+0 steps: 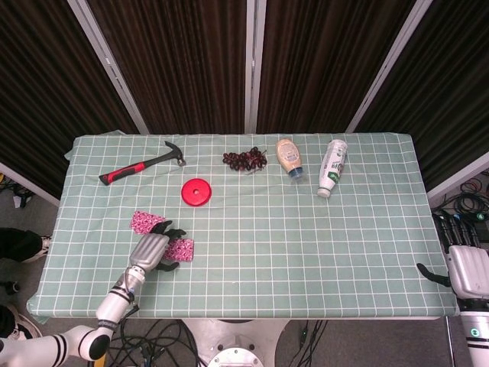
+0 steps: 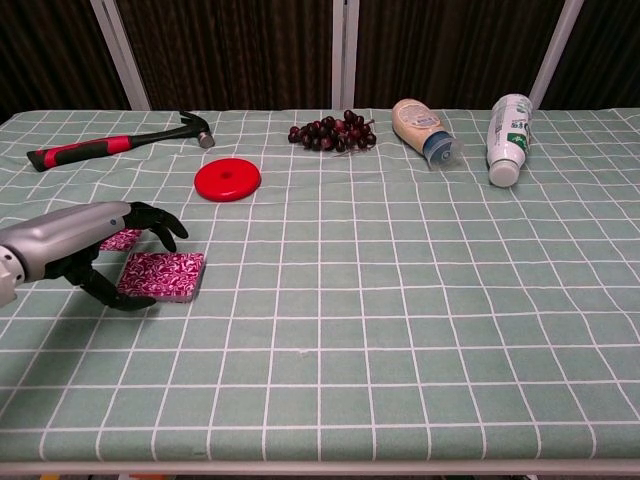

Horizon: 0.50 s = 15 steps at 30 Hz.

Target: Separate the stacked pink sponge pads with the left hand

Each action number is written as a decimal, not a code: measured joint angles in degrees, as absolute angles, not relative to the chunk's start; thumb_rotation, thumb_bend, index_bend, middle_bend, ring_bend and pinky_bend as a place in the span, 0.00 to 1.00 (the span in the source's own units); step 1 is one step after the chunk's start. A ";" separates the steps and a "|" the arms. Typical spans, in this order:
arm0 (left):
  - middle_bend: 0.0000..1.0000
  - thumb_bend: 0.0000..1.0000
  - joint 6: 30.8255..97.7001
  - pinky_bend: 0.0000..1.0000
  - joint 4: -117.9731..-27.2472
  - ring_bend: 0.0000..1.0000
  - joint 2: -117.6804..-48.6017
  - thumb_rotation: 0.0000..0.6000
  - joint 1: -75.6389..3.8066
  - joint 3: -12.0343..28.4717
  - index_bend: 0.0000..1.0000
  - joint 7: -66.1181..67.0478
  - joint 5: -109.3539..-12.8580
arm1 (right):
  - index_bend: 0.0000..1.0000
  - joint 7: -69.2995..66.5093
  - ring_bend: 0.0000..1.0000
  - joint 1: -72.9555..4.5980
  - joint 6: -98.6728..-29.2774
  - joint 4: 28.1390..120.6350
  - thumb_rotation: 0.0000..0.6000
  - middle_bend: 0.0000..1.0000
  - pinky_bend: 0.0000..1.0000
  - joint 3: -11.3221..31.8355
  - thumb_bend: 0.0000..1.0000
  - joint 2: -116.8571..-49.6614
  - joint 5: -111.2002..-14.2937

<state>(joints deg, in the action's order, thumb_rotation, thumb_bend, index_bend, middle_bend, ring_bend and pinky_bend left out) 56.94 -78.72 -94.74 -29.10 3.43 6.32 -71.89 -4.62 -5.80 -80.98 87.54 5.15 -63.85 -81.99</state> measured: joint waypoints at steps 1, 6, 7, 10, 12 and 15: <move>0.28 0.23 56.94 0.08 -78.66 0.03 -94.78 1.00 -29.09 3.48 0.23 6.26 -71.87 | 0.00 -4.62 0.00 -5.81 -80.94 87.55 1.00 0.00 0.00 5.15 0.07 -63.84 -81.98; 0.28 0.24 56.77 0.08 -78.66 0.03 -94.75 1.00 -29.10 3.59 0.23 6.31 -71.72 | 0.00 -4.59 0.00 -5.81 -80.89 87.50 1.00 0.00 0.00 5.12 0.07 -63.84 -81.97; 0.28 0.24 56.80 0.08 -78.64 0.03 -94.75 1.00 -29.09 3.59 0.23 6.44 -71.71 | 0.00 -4.61 0.00 -5.81 -80.88 87.49 1.00 0.00 0.00 5.12 0.07 -63.83 -81.96; 0.29 0.24 56.98 0.08 -78.63 0.03 -94.84 1.00 -28.99 3.59 0.24 6.68 -71.68 | 0.00 -4.72 0.00 -5.82 -80.91 87.48 1.00 0.00 0.00 5.15 0.07 -63.84 -81.98; 0.29 0.24 57.09 0.08 -78.60 0.03 -94.90 1.00 -28.95 3.60 0.24 6.81 -71.71 | 0.00 -4.80 0.00 -5.84 -80.86 87.44 1.00 0.00 0.00 5.15 0.07 -63.85 -81.99; 0.29 0.24 57.18 0.08 -78.55 0.03 -95.01 1.00 -28.91 3.64 0.24 7.03 -71.67 | 0.00 -4.88 0.00 -5.87 -80.74 87.36 1.00 0.00 0.00 5.15 0.07 -63.87 -81.90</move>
<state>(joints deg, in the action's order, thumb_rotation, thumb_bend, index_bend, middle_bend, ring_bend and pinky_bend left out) 57.18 -78.55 -95.01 -28.91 3.64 7.03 -71.67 -4.88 -5.87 -80.74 87.36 5.15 -63.87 -81.90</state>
